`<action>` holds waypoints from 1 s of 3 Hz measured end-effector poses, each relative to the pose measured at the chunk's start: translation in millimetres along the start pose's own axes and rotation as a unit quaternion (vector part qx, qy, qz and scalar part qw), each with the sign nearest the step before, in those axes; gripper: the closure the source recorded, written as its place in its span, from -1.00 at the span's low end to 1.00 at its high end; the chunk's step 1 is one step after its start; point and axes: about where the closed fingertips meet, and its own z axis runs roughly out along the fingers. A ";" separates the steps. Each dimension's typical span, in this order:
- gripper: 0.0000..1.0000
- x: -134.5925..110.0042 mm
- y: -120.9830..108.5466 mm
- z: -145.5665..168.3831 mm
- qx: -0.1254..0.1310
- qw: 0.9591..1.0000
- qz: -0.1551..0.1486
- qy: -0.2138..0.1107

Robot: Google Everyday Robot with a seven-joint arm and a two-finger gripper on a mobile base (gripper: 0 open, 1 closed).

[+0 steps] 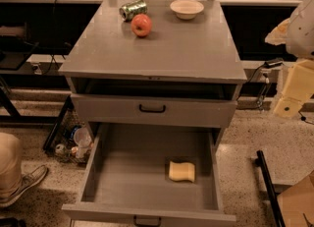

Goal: Pick sponge from middle drawer and place on counter

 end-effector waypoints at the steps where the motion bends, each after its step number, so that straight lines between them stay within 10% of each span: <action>1: -1.00 -1.9 2.9 6.2 0.000 1.000 -0.003 -0.008; 3: -1.00 -13.8 43.9 113.7 -0.064 0.993 -0.026 -0.093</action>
Offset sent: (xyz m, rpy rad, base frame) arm -0.0055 0.0398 -0.1186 0.1670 0.0883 0.1300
